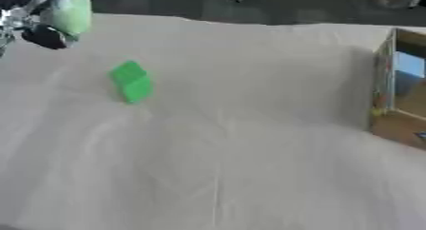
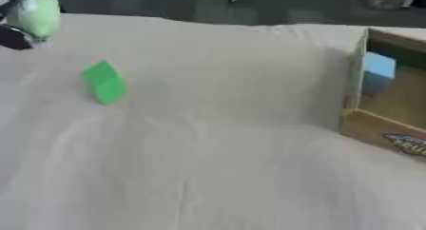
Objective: Pick up the objects with one hand, pass them to the other hand, and then place them into the box on the other side of the table.
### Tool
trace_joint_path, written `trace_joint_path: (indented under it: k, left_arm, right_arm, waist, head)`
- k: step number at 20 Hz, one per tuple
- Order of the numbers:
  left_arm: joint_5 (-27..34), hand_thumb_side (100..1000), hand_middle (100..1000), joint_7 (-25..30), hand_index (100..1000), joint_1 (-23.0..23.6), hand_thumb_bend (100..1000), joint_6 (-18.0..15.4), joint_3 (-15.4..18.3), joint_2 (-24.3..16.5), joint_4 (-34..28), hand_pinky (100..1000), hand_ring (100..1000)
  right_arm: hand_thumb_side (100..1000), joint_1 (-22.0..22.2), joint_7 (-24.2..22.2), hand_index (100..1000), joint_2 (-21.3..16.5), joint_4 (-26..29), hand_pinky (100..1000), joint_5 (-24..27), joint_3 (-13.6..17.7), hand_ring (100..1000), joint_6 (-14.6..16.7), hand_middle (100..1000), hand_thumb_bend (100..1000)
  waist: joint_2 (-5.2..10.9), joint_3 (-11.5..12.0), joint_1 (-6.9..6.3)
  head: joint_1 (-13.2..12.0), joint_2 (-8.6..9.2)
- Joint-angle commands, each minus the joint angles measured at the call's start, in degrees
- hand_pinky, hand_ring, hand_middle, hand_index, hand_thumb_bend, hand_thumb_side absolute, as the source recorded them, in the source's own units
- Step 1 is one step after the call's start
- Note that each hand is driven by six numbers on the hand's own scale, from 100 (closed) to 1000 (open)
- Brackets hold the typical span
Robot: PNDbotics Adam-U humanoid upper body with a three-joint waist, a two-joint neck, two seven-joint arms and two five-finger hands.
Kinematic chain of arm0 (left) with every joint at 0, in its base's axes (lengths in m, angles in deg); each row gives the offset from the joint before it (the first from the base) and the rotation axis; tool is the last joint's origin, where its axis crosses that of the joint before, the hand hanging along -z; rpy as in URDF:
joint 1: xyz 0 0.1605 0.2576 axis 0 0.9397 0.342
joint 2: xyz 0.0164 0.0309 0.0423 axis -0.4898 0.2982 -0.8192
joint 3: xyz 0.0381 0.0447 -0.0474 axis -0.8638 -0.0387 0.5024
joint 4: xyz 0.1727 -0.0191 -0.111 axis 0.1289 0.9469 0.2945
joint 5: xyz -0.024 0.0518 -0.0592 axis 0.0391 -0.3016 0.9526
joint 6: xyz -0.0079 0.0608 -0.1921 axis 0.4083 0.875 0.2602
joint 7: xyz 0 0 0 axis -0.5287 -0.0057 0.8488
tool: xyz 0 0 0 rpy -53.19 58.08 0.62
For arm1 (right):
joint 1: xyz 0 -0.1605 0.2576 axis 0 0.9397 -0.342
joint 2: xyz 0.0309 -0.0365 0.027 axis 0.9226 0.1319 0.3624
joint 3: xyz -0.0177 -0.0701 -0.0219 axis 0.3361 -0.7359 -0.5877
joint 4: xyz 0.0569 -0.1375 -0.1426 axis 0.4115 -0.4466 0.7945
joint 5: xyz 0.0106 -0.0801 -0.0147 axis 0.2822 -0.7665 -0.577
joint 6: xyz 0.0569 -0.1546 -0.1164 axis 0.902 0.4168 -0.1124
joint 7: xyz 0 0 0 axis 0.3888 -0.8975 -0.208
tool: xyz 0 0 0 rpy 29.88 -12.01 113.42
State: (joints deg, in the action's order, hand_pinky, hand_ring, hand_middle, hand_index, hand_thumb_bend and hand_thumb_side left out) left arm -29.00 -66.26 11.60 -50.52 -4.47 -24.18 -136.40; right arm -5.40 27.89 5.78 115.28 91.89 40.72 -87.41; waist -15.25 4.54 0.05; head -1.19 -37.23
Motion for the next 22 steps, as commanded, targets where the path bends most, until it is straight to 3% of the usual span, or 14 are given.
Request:
trace_joint_path:
  k: [1, 4, 7, 12, 17, 22]
  left_arm:
    - [5.57, 100, 531, -3.62, 545, 1.98, 100, 0.98, -1.11, 0.21, -8.91, 609, 587]
    - [19.0, 100, 531, -5.93, 546, 7.41, 100, 11.68, -4.39, -0.27, -25.97, 608, 587]
    - [21.28, 100, 528, -6.35, 546, 9.28, 100, 16.56, -6.66, 2.81, -32.23, 604, 583]
    - [18.76, 100, 528, -9.36, 547, 10.66, 100, 16.25, -8.45, 8.12, -33.63, 604, 581]
    - [17.35, 128, 524, -13.71, 547, 11.8, 100, 13.42, -9.46, 11.11, -33.3, 595, 574]
    - [15.78, 143, 523, -19.19, 549, 13.02, 100, 12.37, -10.17, 13.9, -32.15, 594, 573]
  right_arm:
    - [390, -1.42, -1.45, 925, -2.77, 2.64, 981, 0.2, -0.3, 979, 0.65, 845, 100]
    - [380, -3.6, -4.96, 920, -3.09, 2.88, 974, -0.64, -2.51, 975, 2.61, 843, 100]
    - [374, -7.67, -11.58, 909, -2.76, 2.91, 959, -3.07, -6.01, 967, 5.85, 841, 100]
    - [384, -13.87, -21.61, 899, -0.46, 2.91, 950, -8.24, -11.45, 958, 8.72, 836, 125]
    - [385, -17.75, -26.87, 887, 1.89, 2.91, 943, -12.56, -15.46, 946, 10.22, 828, 166]
    - [411, -19.62, -29.02, 891, 5.65, 2.91, 944, -15.71, -17.64, 948, 7.88, 829, 157]
  waist:
    - [1.76, 0.23, -0.08]
    - [2.06, 0.16, 0.01]
    - [2.37, 0.09, 0.29]
    - [2.55, 0.17, 0.7]
    - [2.63, 0.34, 0.99]
    - [2.74, 0.33, 1.17]
  head:
    - [0.92, -0.17]
    - [0.83, 0.13]
    - [0.81, 0.24]
    - [0.97, 0.15]
    - [1.26, 0.16]
    - [1.6, 0.01]
